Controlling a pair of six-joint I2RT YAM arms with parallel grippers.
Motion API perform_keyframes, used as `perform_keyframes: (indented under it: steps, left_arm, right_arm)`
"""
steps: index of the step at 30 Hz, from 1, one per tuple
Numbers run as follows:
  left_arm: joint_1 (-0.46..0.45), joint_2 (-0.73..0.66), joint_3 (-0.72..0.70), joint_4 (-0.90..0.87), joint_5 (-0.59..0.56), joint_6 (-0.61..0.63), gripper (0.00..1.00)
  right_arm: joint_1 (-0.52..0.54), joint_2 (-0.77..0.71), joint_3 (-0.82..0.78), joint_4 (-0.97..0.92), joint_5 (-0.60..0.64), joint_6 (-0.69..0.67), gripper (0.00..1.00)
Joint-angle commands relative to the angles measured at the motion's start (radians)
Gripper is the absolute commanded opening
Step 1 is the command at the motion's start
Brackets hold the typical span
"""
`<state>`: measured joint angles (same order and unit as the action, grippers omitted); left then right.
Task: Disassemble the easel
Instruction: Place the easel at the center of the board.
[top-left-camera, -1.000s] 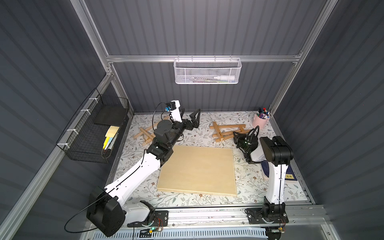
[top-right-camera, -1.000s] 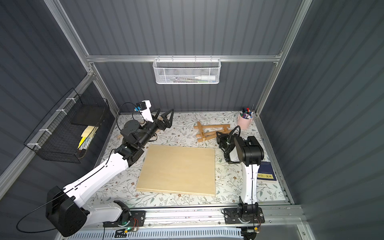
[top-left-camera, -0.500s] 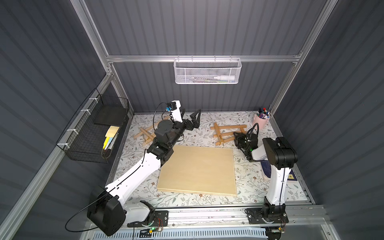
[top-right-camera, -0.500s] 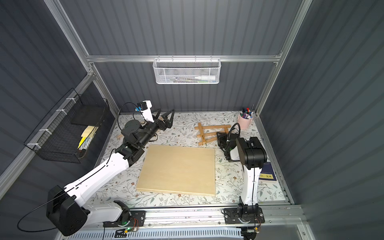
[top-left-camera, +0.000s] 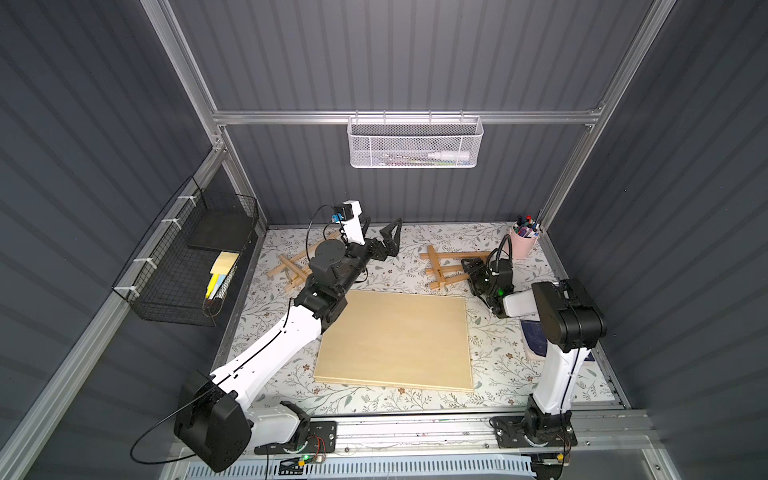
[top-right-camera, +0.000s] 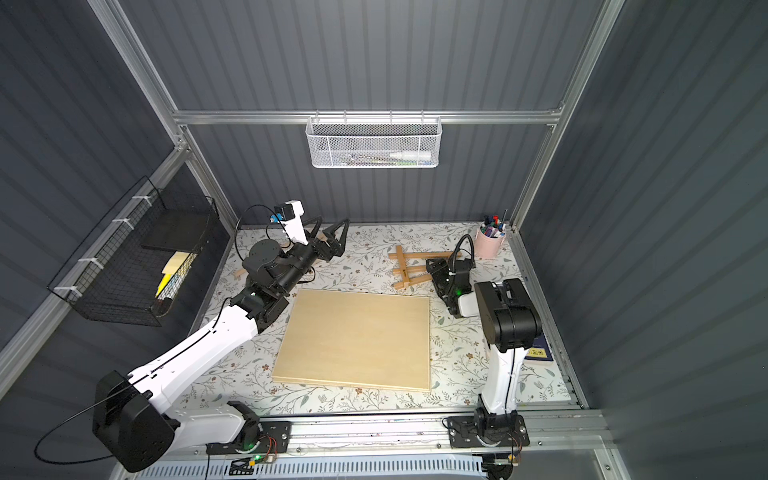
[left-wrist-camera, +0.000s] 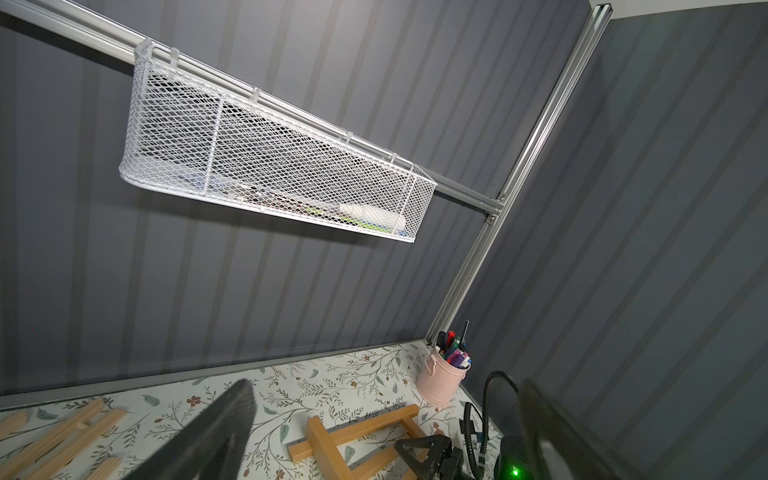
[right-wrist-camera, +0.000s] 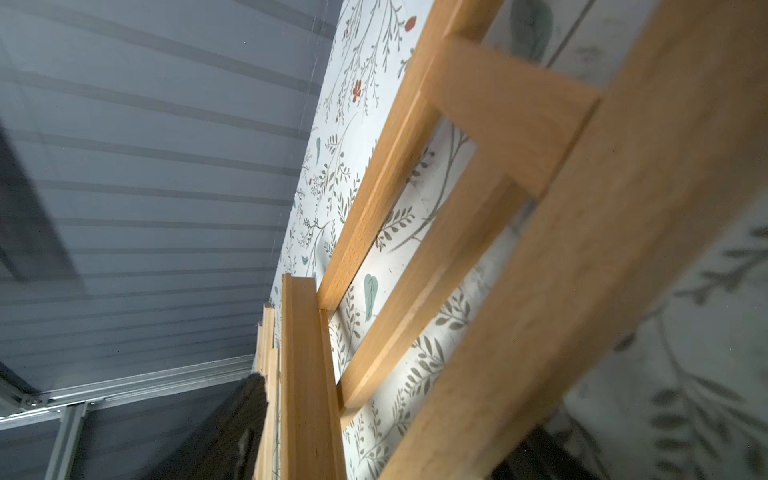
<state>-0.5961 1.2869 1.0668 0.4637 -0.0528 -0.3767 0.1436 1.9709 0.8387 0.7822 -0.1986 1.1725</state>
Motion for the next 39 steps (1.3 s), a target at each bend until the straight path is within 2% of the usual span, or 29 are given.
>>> perform_keyframes:
  steps: [1, 7, 9, 13, 17, 22, 34, 39]
  left_arm:
    - [-0.002, -0.01, 0.026, 0.004, 0.004, 0.012, 0.99]
    - [-0.002, -0.014, 0.027, 0.003, 0.001, 0.012, 1.0]
    - [-0.002, -0.015, 0.026, 0.002, -0.001, 0.011, 0.99]
    - [-0.002, -0.015, 0.027, 0.003, -0.002, 0.012, 0.99]
    - [-0.002, -0.017, 0.027, 0.001, -0.002, 0.012, 0.99]
    - [-0.002, -0.021, 0.026, 0.002, -0.004, 0.011, 0.99]
    - [-0.003, -0.026, 0.026, 0.002, -0.007, 0.013, 0.99]
    - [-0.002, -0.06, 0.017, 0.004, -0.056, 0.018, 0.99]
  right_arm:
    - [0.01, 0.01, 0.048, -0.101, 0.011, -0.053, 0.79]
    - [0.022, 0.041, 0.099, -0.166, -0.01, -0.062, 0.79]
    - [0.036, 0.033, 0.136, -0.259, 0.017, -0.114, 0.79]
    - [0.077, 0.024, 0.288, -0.585, 0.096, -0.24, 0.79]
    - [0.112, 0.014, 0.312, -0.634, 0.182, -0.281, 0.8]
    - [0.116, 0.021, 0.336, -0.702, 0.242, -0.263, 0.8]
    - [0.116, -0.097, 0.22, -0.611, 0.331, -0.237, 0.82]
    - [0.126, -0.252, 0.087, -0.505, 0.404, -0.27, 0.83]
